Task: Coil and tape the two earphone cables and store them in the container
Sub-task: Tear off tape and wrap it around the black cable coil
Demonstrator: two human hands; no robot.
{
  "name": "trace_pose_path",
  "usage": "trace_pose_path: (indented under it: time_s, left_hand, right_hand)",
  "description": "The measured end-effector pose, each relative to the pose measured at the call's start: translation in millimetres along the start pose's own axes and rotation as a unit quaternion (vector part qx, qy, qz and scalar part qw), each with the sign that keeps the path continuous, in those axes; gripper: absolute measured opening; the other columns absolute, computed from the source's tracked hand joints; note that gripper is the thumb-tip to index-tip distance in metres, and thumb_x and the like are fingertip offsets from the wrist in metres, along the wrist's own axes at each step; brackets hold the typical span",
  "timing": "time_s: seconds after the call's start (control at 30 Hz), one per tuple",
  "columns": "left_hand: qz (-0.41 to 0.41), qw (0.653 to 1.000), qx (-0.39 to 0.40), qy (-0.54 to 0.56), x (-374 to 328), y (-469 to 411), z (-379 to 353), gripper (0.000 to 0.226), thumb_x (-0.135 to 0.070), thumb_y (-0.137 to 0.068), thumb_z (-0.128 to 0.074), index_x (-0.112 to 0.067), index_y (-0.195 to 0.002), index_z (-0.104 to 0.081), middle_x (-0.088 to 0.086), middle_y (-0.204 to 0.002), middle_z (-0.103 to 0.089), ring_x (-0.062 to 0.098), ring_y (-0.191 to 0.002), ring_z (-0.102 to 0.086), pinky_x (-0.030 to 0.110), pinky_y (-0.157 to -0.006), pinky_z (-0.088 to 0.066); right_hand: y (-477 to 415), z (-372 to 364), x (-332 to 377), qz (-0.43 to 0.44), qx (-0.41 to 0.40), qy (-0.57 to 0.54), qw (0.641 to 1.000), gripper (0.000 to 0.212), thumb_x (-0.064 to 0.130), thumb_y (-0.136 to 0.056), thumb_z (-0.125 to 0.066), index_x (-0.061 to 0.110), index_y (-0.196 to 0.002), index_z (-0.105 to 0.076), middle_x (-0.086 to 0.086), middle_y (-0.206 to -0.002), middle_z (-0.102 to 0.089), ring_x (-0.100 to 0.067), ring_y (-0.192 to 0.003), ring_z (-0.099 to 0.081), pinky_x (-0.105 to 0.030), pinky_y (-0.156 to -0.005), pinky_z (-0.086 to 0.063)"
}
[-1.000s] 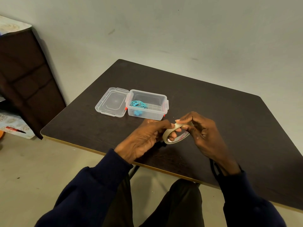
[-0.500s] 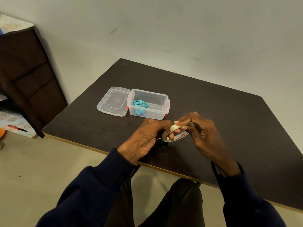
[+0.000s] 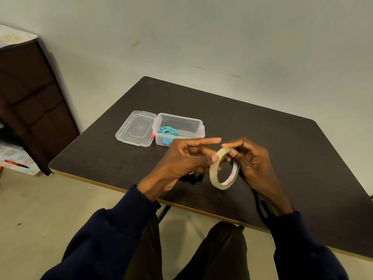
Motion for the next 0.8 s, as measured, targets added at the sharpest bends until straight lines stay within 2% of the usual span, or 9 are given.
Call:
trace_pose_path:
  time_s: [0.07, 0.13, 0.3, 0.43, 0.57, 0.63, 0.7, 0.8]
  left_hand:
    - [-0.044, 0.999, -0.002, -0.02, -7.6, 0.1, -2.0, 0.035, -0.001, -0.086, -0.069, -0.009, -0.121, -0.068, 0.009, -0.104, -0.076, 0.026, -0.096, -0.074, 0.031, -0.073, -0.061]
    - [-0.071, 0.997, -0.005, -0.038, -11.4, 0.4, -5.7, 0.028, 0.0, -0.086, -0.069, -0.007, -0.112, -0.07, 0.006, -0.102, -0.077, 0.023, -0.093, -0.075, 0.027, -0.069, -0.061]
    - [-0.123, 0.987, -0.04, -0.092, -13.4, -0.7, -0.4, 0.02, -0.002, -0.084, -0.073, -0.001, -0.104, -0.074, 0.009, -0.097, -0.077, 0.024, -0.088, -0.075, 0.031, -0.071, -0.062]
    - [-0.159, 0.981, -0.064, -0.093, -16.8, 0.8, -3.7, 0.015, 0.001, -0.084, -0.071, -0.004, -0.099, -0.073, -0.001, -0.088, -0.077, 0.016, -0.081, -0.075, 0.023, -0.067, -0.059]
    - [-0.203, 0.956, -0.136, -0.16, -16.5, 1.6, 3.2, 0.008, -0.007, -0.087, -0.073, -0.006, -0.094, -0.075, 0.003, -0.09, -0.075, 0.017, -0.085, -0.072, 0.023, -0.072, -0.059]
    - [-0.206, 0.944, -0.167, -0.196, -12.8, 1.1, 9.0, 0.006, -0.012, -0.088, -0.073, -0.01, -0.093, -0.075, 0.002, -0.091, -0.075, 0.016, -0.088, -0.071, 0.027, -0.08, -0.059]
    - [-0.19, 0.943, -0.183, -0.202, -7.2, 0.2, 12.5, 0.005, -0.014, -0.089, -0.072, -0.017, -0.094, -0.073, -0.002, -0.093, -0.075, 0.014, -0.091, -0.071, 0.027, -0.085, -0.058]
    - [-0.179, 0.947, -0.182, -0.197, -3.1, -0.4, 11.1, 0.007, -0.011, -0.091, -0.069, -0.016, -0.096, -0.071, -0.003, -0.095, -0.074, 0.01, -0.091, -0.071, 0.018, -0.08, -0.056]
  right_hand:
    - [2.6, 1.3, -3.4, -0.013, -0.007, -0.013, 1.0, 0.019, -0.011, -0.096, -0.053, -0.006, -0.109, -0.065, 0.007, -0.094, -0.072, -0.009, -0.084, -0.071, -0.018, -0.074, -0.055]
    - [4.3, 2.5, -4.0, -0.022, -0.015, -0.023, 0.999, 0.018, -0.01, -0.096, -0.053, -0.008, -0.109, -0.066, 0.0, -0.097, -0.073, -0.011, -0.086, -0.072, -0.018, -0.075, -0.055]
    - [8.6, 2.1, -5.4, -0.035, -0.018, -0.046, 0.998, 0.02, -0.011, -0.096, -0.053, -0.006, -0.111, -0.065, -0.006, -0.098, -0.072, -0.013, -0.082, -0.073, -0.019, -0.074, -0.058]
    - [9.2, 1.3, -12.1, -0.047, -0.022, -0.059, 0.997, 0.02, -0.008, -0.097, -0.053, -0.005, -0.112, -0.065, -0.011, -0.094, -0.073, -0.018, -0.082, -0.073, -0.023, -0.074, -0.059]
    - [10.7, -5.8, -21.5, -0.081, -0.018, -0.099, 0.992, 0.02, -0.006, -0.098, -0.052, -0.007, -0.114, -0.063, -0.029, -0.091, -0.065, -0.028, -0.075, -0.066, -0.036, -0.074, -0.062]
    - [13.9, -10.0, -25.9, -0.104, -0.017, -0.102, 0.989, 0.019, -0.007, -0.099, -0.05, -0.008, -0.114, -0.063, -0.032, -0.09, -0.063, -0.031, -0.071, -0.064, -0.033, -0.07, -0.062]
    - [18.4, -13.9, -27.0, -0.124, -0.015, -0.094, 0.988, 0.019, -0.005, -0.1, -0.05, -0.007, -0.113, -0.063, -0.031, -0.087, -0.063, -0.031, -0.065, -0.065, -0.029, -0.064, -0.06]
    - [23.8, -16.8, -28.1, -0.15, -0.02, -0.072, 0.986, 0.018, 0.002, -0.101, -0.051, 0.006, -0.108, -0.067, -0.018, -0.081, -0.068, -0.026, -0.061, -0.068, -0.027, -0.06, -0.059]
Point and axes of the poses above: each hand's wrist, its own y-axis away from the middle knuckle, its own z-axis out of the back of the hand, x = y × z, the point moved 8 cm from there along -y, towards the middle knuckle
